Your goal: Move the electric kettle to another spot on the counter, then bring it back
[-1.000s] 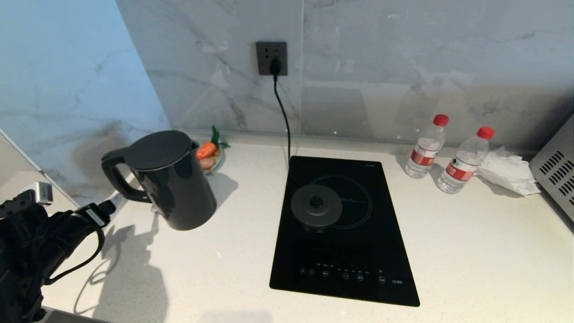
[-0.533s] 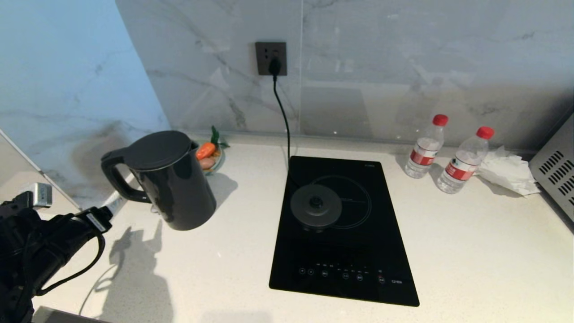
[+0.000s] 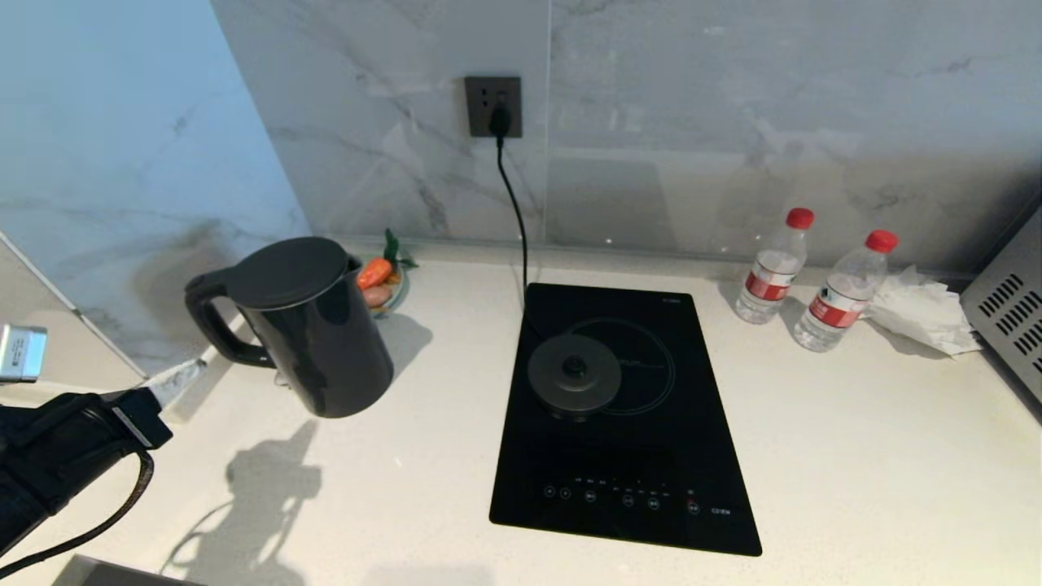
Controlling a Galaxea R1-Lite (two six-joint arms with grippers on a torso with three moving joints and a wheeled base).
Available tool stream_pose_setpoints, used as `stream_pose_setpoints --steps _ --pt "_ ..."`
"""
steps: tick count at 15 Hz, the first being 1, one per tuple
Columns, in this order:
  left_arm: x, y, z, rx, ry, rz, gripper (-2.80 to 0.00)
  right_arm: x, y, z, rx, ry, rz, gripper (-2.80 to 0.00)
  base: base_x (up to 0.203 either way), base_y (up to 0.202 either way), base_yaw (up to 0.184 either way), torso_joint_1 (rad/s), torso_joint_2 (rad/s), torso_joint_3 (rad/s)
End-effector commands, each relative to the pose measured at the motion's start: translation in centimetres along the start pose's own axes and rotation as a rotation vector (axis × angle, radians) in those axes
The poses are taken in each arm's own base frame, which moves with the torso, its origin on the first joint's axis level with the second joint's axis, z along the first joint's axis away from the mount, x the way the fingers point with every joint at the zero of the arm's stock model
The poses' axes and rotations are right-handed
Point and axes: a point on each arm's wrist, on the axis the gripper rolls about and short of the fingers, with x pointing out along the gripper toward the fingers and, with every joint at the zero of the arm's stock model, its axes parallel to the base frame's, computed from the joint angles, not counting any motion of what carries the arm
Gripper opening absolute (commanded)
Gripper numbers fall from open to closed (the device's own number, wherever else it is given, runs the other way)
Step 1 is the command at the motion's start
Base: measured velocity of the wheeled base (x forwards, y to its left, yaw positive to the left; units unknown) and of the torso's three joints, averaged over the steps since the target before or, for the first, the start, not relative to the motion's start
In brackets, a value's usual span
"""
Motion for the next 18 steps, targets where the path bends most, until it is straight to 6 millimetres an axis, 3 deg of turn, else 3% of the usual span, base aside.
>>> stream_pose_setpoints --steps 1,5,9,11,14,18 --pt "-1.0 -3.7 1.7 0.046 -0.06 -0.133 -2.8 0.0 0.0 0.0 -0.001 0.0 0.0 -2.8 0.0 0.0 0.0 0.0 0.0 0.0" --pt "-4.3 -9.7 3.0 0.016 0.011 -0.372 -2.8 0.0 0.0 0.0 -0.001 0.0 0.0 -2.8 0.0 0.0 0.0 0.0 0.0 0.0" --pt "-9.1 -12.8 4.2 -0.019 0.104 -0.521 -2.8 0.0 0.0 0.0 -0.001 -0.001 0.0 -2.8 0.0 0.0 0.0 0.0 0.0 0.0" --pt "-11.3 -12.9 4.6 -0.022 0.065 -0.425 -2.8 0.0 0.0 0.0 -0.001 -0.001 0.0 -2.8 0.0 0.0 0.0 0.0 0.0 0.0" --pt "-13.8 -12.3 5.3 -0.03 -0.021 -0.129 -2.8 0.0 0.0 0.0 -0.001 0.0 0.0 -2.8 0.0 0.0 0.0 0.0 0.0 0.0" --pt "-17.7 -11.7 4.7 0.053 -0.097 0.143 -2.8 0.0 0.0 0.0 -0.001 0.0 0.0 -2.8 0.0 0.0 0.0 0.0 0.0 0.0"
